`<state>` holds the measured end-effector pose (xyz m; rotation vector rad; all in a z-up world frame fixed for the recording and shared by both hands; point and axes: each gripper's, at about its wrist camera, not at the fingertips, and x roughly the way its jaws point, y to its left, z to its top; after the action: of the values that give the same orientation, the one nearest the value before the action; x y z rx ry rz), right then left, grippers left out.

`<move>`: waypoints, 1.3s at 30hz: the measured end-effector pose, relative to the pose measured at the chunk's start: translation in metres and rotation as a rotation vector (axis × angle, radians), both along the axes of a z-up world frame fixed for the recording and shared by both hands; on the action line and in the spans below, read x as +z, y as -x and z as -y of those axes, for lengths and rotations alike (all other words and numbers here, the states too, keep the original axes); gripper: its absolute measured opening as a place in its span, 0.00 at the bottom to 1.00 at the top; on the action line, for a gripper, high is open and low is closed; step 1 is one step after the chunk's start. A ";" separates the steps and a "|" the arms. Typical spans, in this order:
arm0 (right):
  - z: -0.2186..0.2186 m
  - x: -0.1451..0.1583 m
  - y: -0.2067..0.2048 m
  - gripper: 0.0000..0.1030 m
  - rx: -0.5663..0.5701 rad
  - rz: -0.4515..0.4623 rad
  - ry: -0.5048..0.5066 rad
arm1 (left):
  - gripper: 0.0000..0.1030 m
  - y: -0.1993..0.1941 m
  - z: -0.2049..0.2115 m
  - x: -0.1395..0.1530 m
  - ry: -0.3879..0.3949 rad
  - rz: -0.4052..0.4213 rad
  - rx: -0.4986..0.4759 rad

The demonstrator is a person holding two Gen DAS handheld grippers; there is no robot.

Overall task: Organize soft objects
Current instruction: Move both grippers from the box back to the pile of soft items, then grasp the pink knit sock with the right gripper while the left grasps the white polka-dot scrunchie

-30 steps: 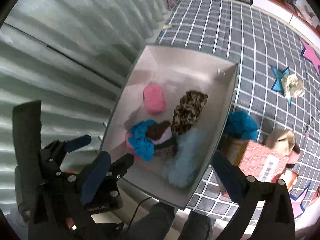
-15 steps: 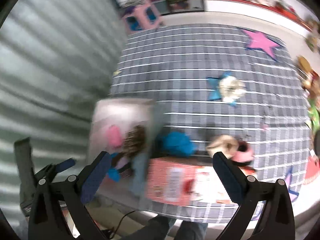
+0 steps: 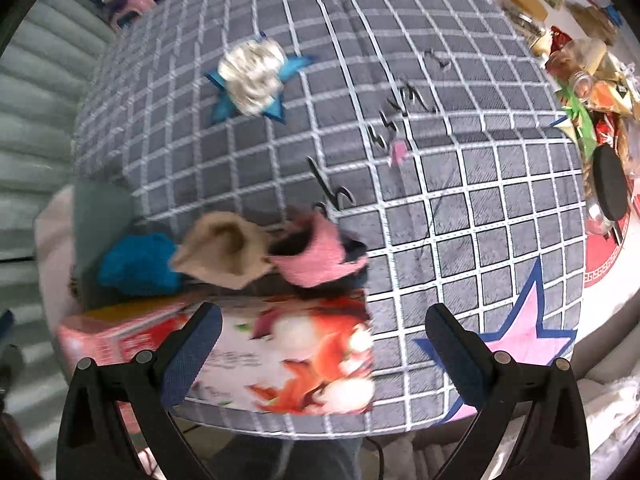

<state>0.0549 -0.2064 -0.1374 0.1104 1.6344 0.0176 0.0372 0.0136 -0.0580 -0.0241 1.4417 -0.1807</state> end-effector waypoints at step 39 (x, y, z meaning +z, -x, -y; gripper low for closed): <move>0.040 -0.059 -0.042 0.45 0.053 -0.105 -0.274 | 0.99 -0.215 0.159 -0.158 -0.242 -0.148 0.026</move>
<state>0.0969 -0.2460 -0.1965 0.2819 1.7331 0.2806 0.2522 -0.1456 -0.2160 0.1440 1.6023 0.0184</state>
